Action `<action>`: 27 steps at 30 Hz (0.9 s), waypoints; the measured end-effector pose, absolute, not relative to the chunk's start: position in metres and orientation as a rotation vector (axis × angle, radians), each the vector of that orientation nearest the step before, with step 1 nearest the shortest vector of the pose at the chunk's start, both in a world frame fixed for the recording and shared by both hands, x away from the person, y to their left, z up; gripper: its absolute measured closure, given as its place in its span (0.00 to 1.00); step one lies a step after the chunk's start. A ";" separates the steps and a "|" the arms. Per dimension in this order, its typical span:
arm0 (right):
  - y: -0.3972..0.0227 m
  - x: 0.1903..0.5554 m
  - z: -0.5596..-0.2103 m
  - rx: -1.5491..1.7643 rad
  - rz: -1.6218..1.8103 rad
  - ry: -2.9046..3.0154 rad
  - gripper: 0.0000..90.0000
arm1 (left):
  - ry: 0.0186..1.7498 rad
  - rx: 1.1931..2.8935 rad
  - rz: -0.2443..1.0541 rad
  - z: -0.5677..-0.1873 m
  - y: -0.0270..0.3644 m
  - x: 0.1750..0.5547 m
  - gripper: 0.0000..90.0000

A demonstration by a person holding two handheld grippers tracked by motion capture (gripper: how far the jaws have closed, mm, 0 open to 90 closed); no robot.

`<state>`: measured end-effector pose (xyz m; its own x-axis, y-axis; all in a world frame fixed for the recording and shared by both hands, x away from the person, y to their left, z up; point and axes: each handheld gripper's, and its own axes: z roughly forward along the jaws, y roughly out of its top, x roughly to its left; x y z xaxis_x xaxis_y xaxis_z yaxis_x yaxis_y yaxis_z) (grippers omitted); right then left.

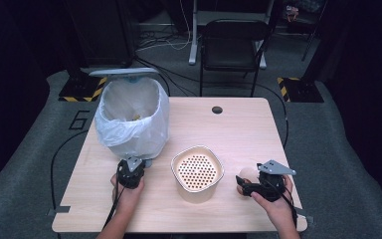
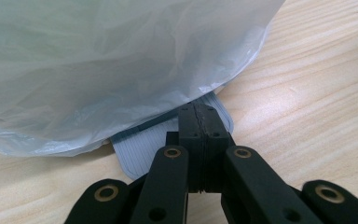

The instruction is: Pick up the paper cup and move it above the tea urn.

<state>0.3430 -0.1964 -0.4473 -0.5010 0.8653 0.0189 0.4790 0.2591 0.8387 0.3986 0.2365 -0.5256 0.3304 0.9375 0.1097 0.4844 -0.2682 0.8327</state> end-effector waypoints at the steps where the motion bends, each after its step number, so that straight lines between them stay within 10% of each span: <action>1: -0.196 0.343 -0.449 1.223 1.150 2.089 0.12 | 1.252 1.889 0.808 -0.525 0.236 0.399 0.99; 27: -0.198 0.351 -0.484 1.188 1.033 2.202 0.30 | 1.252 1.892 0.799 -0.525 0.237 0.399 1.00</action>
<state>0.3512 -0.1975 -0.4843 -0.5400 0.8414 -0.0231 0.5200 0.3551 0.7769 0.3986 0.2374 -0.5251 0.3358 0.9360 0.1052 0.4899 -0.2690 0.8293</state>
